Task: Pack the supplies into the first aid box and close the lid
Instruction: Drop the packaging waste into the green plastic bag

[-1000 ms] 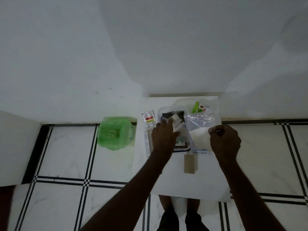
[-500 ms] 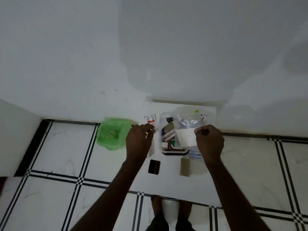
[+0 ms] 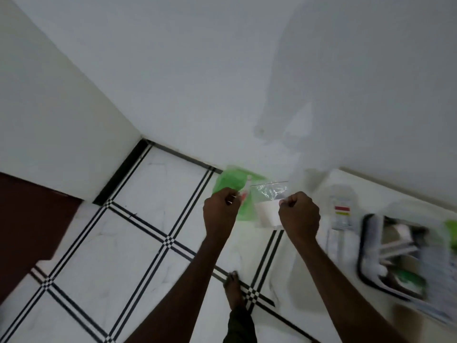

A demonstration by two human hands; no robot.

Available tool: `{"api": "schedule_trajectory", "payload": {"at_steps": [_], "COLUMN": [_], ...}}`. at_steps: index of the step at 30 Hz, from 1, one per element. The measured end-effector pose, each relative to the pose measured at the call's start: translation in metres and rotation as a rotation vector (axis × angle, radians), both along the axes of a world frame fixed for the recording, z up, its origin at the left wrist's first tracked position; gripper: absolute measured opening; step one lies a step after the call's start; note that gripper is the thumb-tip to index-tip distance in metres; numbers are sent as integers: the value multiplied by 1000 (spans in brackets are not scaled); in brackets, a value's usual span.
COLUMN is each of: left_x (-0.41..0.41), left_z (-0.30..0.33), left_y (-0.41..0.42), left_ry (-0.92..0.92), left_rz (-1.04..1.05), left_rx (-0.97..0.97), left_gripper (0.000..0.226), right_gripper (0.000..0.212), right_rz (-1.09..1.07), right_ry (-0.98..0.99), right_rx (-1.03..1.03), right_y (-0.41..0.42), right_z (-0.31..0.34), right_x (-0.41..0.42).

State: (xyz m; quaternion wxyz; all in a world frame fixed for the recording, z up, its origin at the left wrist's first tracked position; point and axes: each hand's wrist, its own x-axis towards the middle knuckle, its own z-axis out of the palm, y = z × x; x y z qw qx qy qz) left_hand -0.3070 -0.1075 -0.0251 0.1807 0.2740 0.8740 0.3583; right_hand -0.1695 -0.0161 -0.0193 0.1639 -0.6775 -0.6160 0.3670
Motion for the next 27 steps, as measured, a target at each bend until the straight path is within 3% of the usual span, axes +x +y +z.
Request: {"api": "schedule_trajectory", "payload": {"at_steps": [5,12,16,18,20,22,27], "left_x": [-97,-171,-181,-179,-176,-171,-151], "left_z": [-104,-270,-338,-358,-360,-345,-254], "left_y": [11,53,73,72,66,62,66], "left_ry": [-68,-216,-442,-464,-491,-516,-574], "left_rz": [27,-54,-135,-121,-75,-44,-3], "left_rx": [-120,-269,-294,-297,-277,-250,-60], "left_gripper": [16,17,39,37,33,30,27], "right_gripper": [14,19,60,62,44,32,29], "right_rz": [58,-45,-86,-104,-104,-100,-109], "right_ry": [-122,-155,-35,19,66,116,277], "right_rx": [-50,-233,-410,-476,-490,-487,-436], "right_y": [6,50,80,89,84,73,62], "right_z": [-98,-268,-389,-441,-430,-378,-270], "right_x": [-117,-197,-204,-193,-191,-196,-182]}}
